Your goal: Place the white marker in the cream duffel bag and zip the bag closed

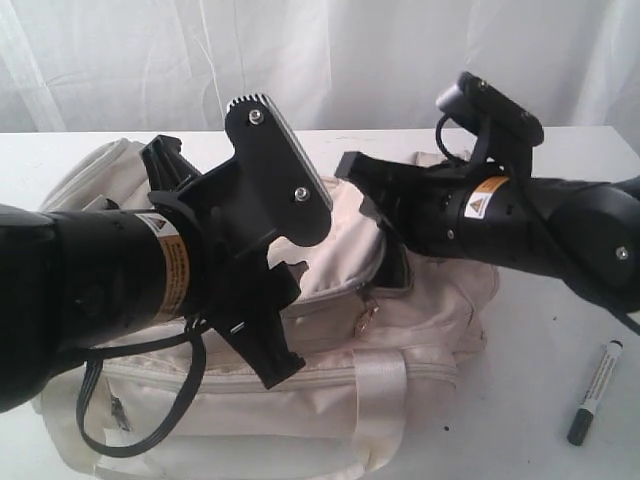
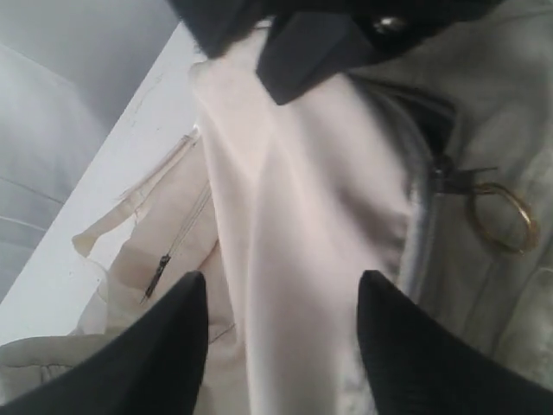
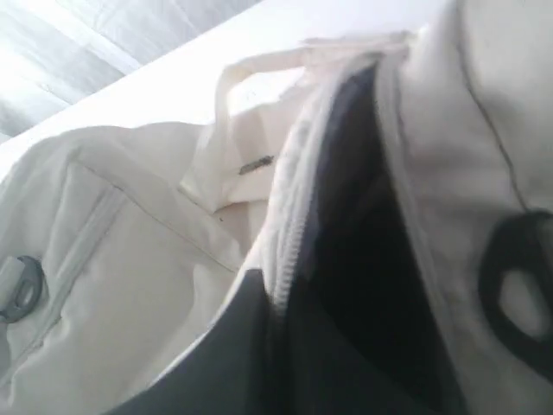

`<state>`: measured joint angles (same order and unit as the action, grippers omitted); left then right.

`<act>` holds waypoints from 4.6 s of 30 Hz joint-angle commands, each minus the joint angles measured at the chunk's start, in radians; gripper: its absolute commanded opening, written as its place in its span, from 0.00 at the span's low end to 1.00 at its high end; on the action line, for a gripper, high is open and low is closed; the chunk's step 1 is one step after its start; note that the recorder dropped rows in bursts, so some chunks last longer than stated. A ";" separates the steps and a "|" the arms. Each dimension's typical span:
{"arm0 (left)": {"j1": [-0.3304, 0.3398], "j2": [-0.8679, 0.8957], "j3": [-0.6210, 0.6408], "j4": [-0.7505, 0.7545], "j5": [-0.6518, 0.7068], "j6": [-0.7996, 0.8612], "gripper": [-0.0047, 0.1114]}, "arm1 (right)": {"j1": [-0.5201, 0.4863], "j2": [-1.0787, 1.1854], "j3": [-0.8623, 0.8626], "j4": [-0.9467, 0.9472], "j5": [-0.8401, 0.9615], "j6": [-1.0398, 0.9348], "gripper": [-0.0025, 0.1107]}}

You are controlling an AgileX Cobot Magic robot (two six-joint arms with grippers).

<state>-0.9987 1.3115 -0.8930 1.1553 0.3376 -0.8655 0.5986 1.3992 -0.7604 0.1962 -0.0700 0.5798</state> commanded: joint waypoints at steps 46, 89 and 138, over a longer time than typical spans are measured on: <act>-0.118 0.154 -0.004 0.252 -0.026 0.022 0.55 | -0.071 -0.102 -0.162 -0.010 0.283 -0.218 0.02; -0.119 0.044 -0.004 -0.252 -0.016 -0.327 0.55 | -0.071 -0.202 -0.164 0.436 0.330 -0.580 0.02; -0.070 0.053 -0.027 0.032 -0.021 -0.522 0.43 | -0.111 -0.191 -0.195 0.428 0.354 -0.681 0.02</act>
<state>-1.0672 1.3508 -0.9148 1.0152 0.2556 -1.2336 0.4985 1.2180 -0.9441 0.6243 0.3006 -0.0776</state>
